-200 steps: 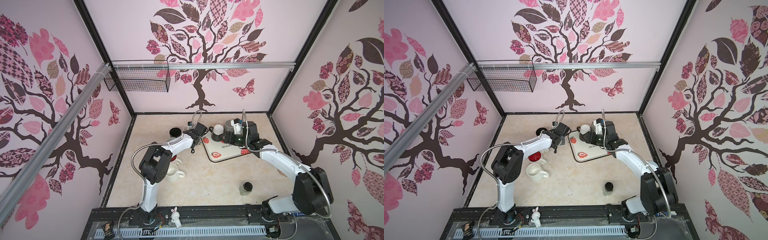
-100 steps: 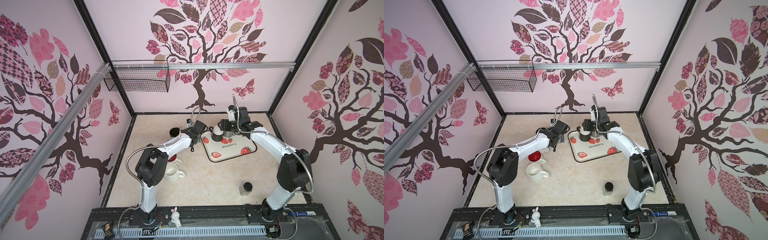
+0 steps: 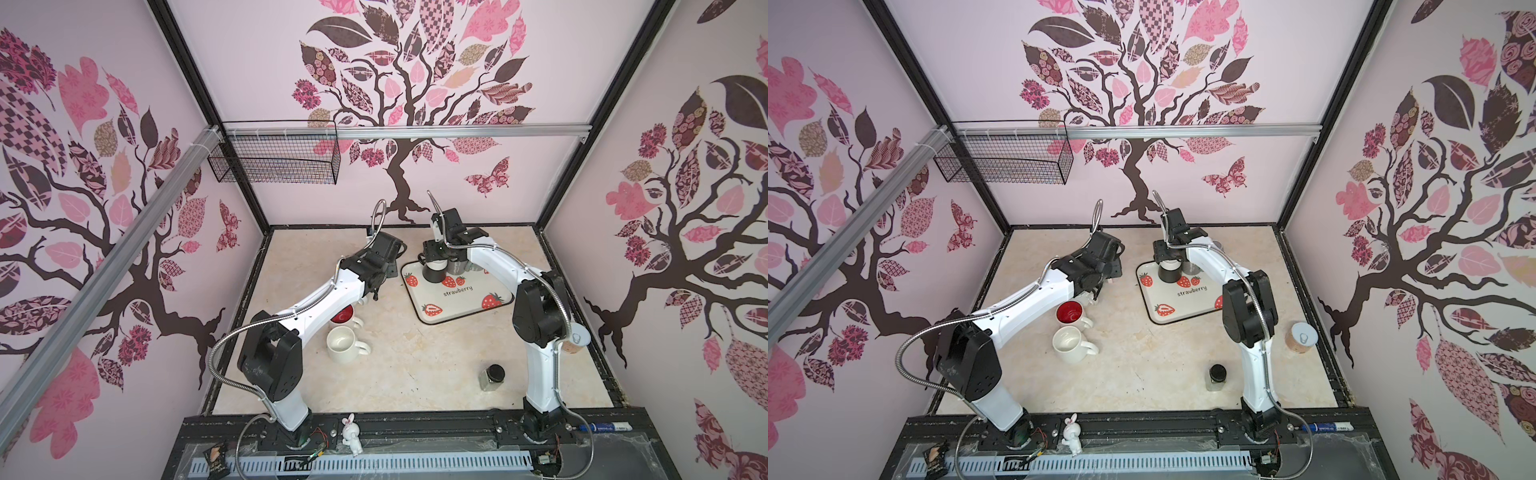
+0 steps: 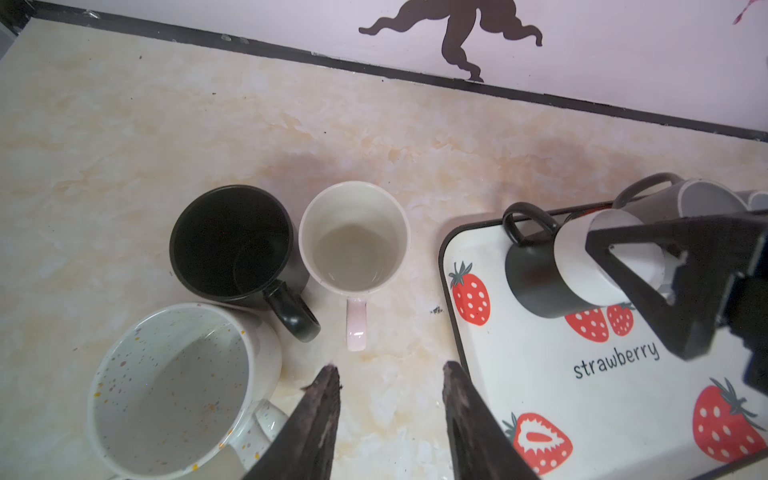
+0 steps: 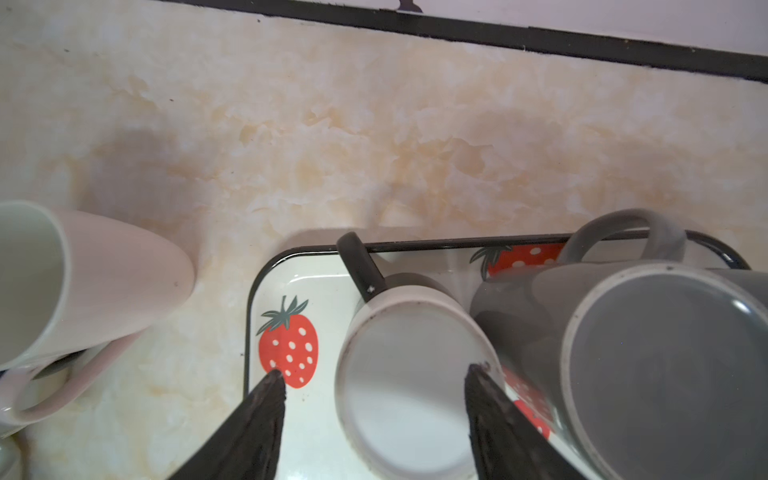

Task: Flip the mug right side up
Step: 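Grasp the black-and-white mug's handle with the left gripper while the right gripper hovers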

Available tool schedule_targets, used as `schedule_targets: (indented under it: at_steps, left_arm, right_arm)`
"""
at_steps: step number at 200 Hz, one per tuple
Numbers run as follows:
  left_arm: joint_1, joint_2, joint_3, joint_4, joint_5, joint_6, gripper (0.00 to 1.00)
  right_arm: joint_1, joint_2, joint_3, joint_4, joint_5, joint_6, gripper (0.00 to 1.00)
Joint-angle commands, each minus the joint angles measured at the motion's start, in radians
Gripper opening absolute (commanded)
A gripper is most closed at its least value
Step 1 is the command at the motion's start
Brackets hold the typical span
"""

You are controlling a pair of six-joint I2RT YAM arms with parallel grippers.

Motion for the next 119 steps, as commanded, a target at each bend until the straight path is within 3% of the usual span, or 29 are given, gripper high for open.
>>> schedule_targets:
  at_steps: [1, 30, 67, 119]
  left_arm:
    - [0.012, -0.067, -0.062, 0.016, 0.028, 0.003, 0.44]
    - [0.019, -0.117, -0.126, 0.085, 0.085, -0.020, 0.44]
    - [0.021, -0.104, -0.109, 0.091, 0.141, 0.010, 0.44]
    - [0.022, -0.081, -0.116, 0.210, 0.352, 0.061, 0.43]
  right_arm:
    - [0.017, 0.051, 0.048, -0.099, 0.069, -0.045, 0.70]
    - [0.031, 0.029, 0.026, -0.123, 0.119, -0.102, 0.61]
    - [0.030, -0.080, -0.138, -0.063, 0.123, -0.143, 0.51]
    - [0.030, -0.259, -0.399, -0.012, 0.079, -0.172, 0.46]
